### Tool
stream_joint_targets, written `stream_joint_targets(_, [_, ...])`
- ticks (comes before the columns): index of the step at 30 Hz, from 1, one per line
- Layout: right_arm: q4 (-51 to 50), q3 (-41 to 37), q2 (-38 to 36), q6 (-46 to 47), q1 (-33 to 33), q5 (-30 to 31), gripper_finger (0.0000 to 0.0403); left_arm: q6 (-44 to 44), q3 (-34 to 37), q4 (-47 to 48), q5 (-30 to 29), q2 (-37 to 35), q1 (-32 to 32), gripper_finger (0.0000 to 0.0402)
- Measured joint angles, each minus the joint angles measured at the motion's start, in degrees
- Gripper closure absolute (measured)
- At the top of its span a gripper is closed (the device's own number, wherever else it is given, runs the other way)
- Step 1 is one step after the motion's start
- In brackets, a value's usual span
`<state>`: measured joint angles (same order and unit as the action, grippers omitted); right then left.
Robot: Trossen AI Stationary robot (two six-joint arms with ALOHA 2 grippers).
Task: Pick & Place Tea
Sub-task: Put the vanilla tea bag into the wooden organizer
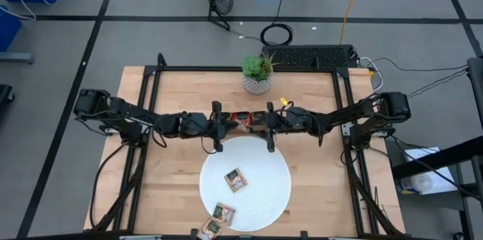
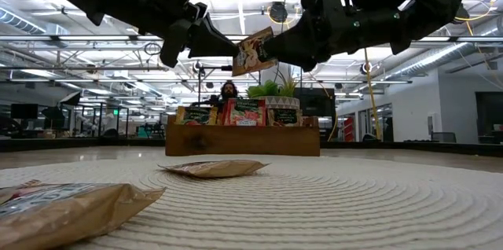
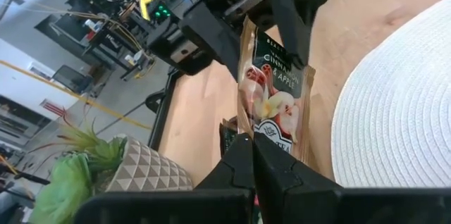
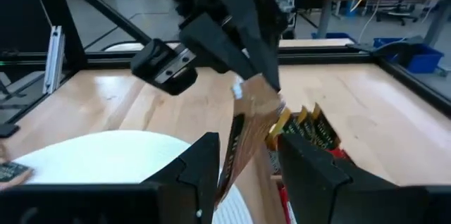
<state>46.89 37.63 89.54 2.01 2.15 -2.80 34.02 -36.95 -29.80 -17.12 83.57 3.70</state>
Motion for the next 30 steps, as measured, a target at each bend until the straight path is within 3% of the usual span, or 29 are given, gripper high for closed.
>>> stream_joint_targets(6, [0.0,0.0,0.0,-0.9,0.0,0.0,0.0283,-0.1,0.0,0.0,-0.1,0.0,0.0,0.04])
stream_joint_targets(9, [-0.1,0.0,0.0,-1.2,0.0,0.0,0.0312,-0.1,0.0,0.0,-0.1,0.0,0.0,0.04])
stream_joint_targets(13, [0.0,0.0,0.0,-2.9,0.0,0.0,0.0385,-0.8,0.0,0.0,-0.1,0.0,0.0,0.0399])
stream_joint_targets(19, [-2.2,0.2,-0.4,-4.1,0.0,1.5,0.0401,-4.6,0.0,0.2,0.2,0.0,0.0,0.0398])
stream_joint_targets(22, [-12.5,3.6,-2.3,-5.8,-0.1,3.3,0.0402,-7.7,0.0,0.2,0.1,0.0,0.1,0.0396])
stream_joint_targets(27, [-35.7,12.7,-5.1,-12.8,-2.4,14.3,0.0402,-11.7,0.0,-0.6,0.2,0.0,1.0,0.038])
stream_joint_targets(30, [-48.7,18.7,-6.0,-15.1,-3.4,17.8,0.0402,-12.3,0.0,-0.6,0.3,0.0,1.7,0.0372])
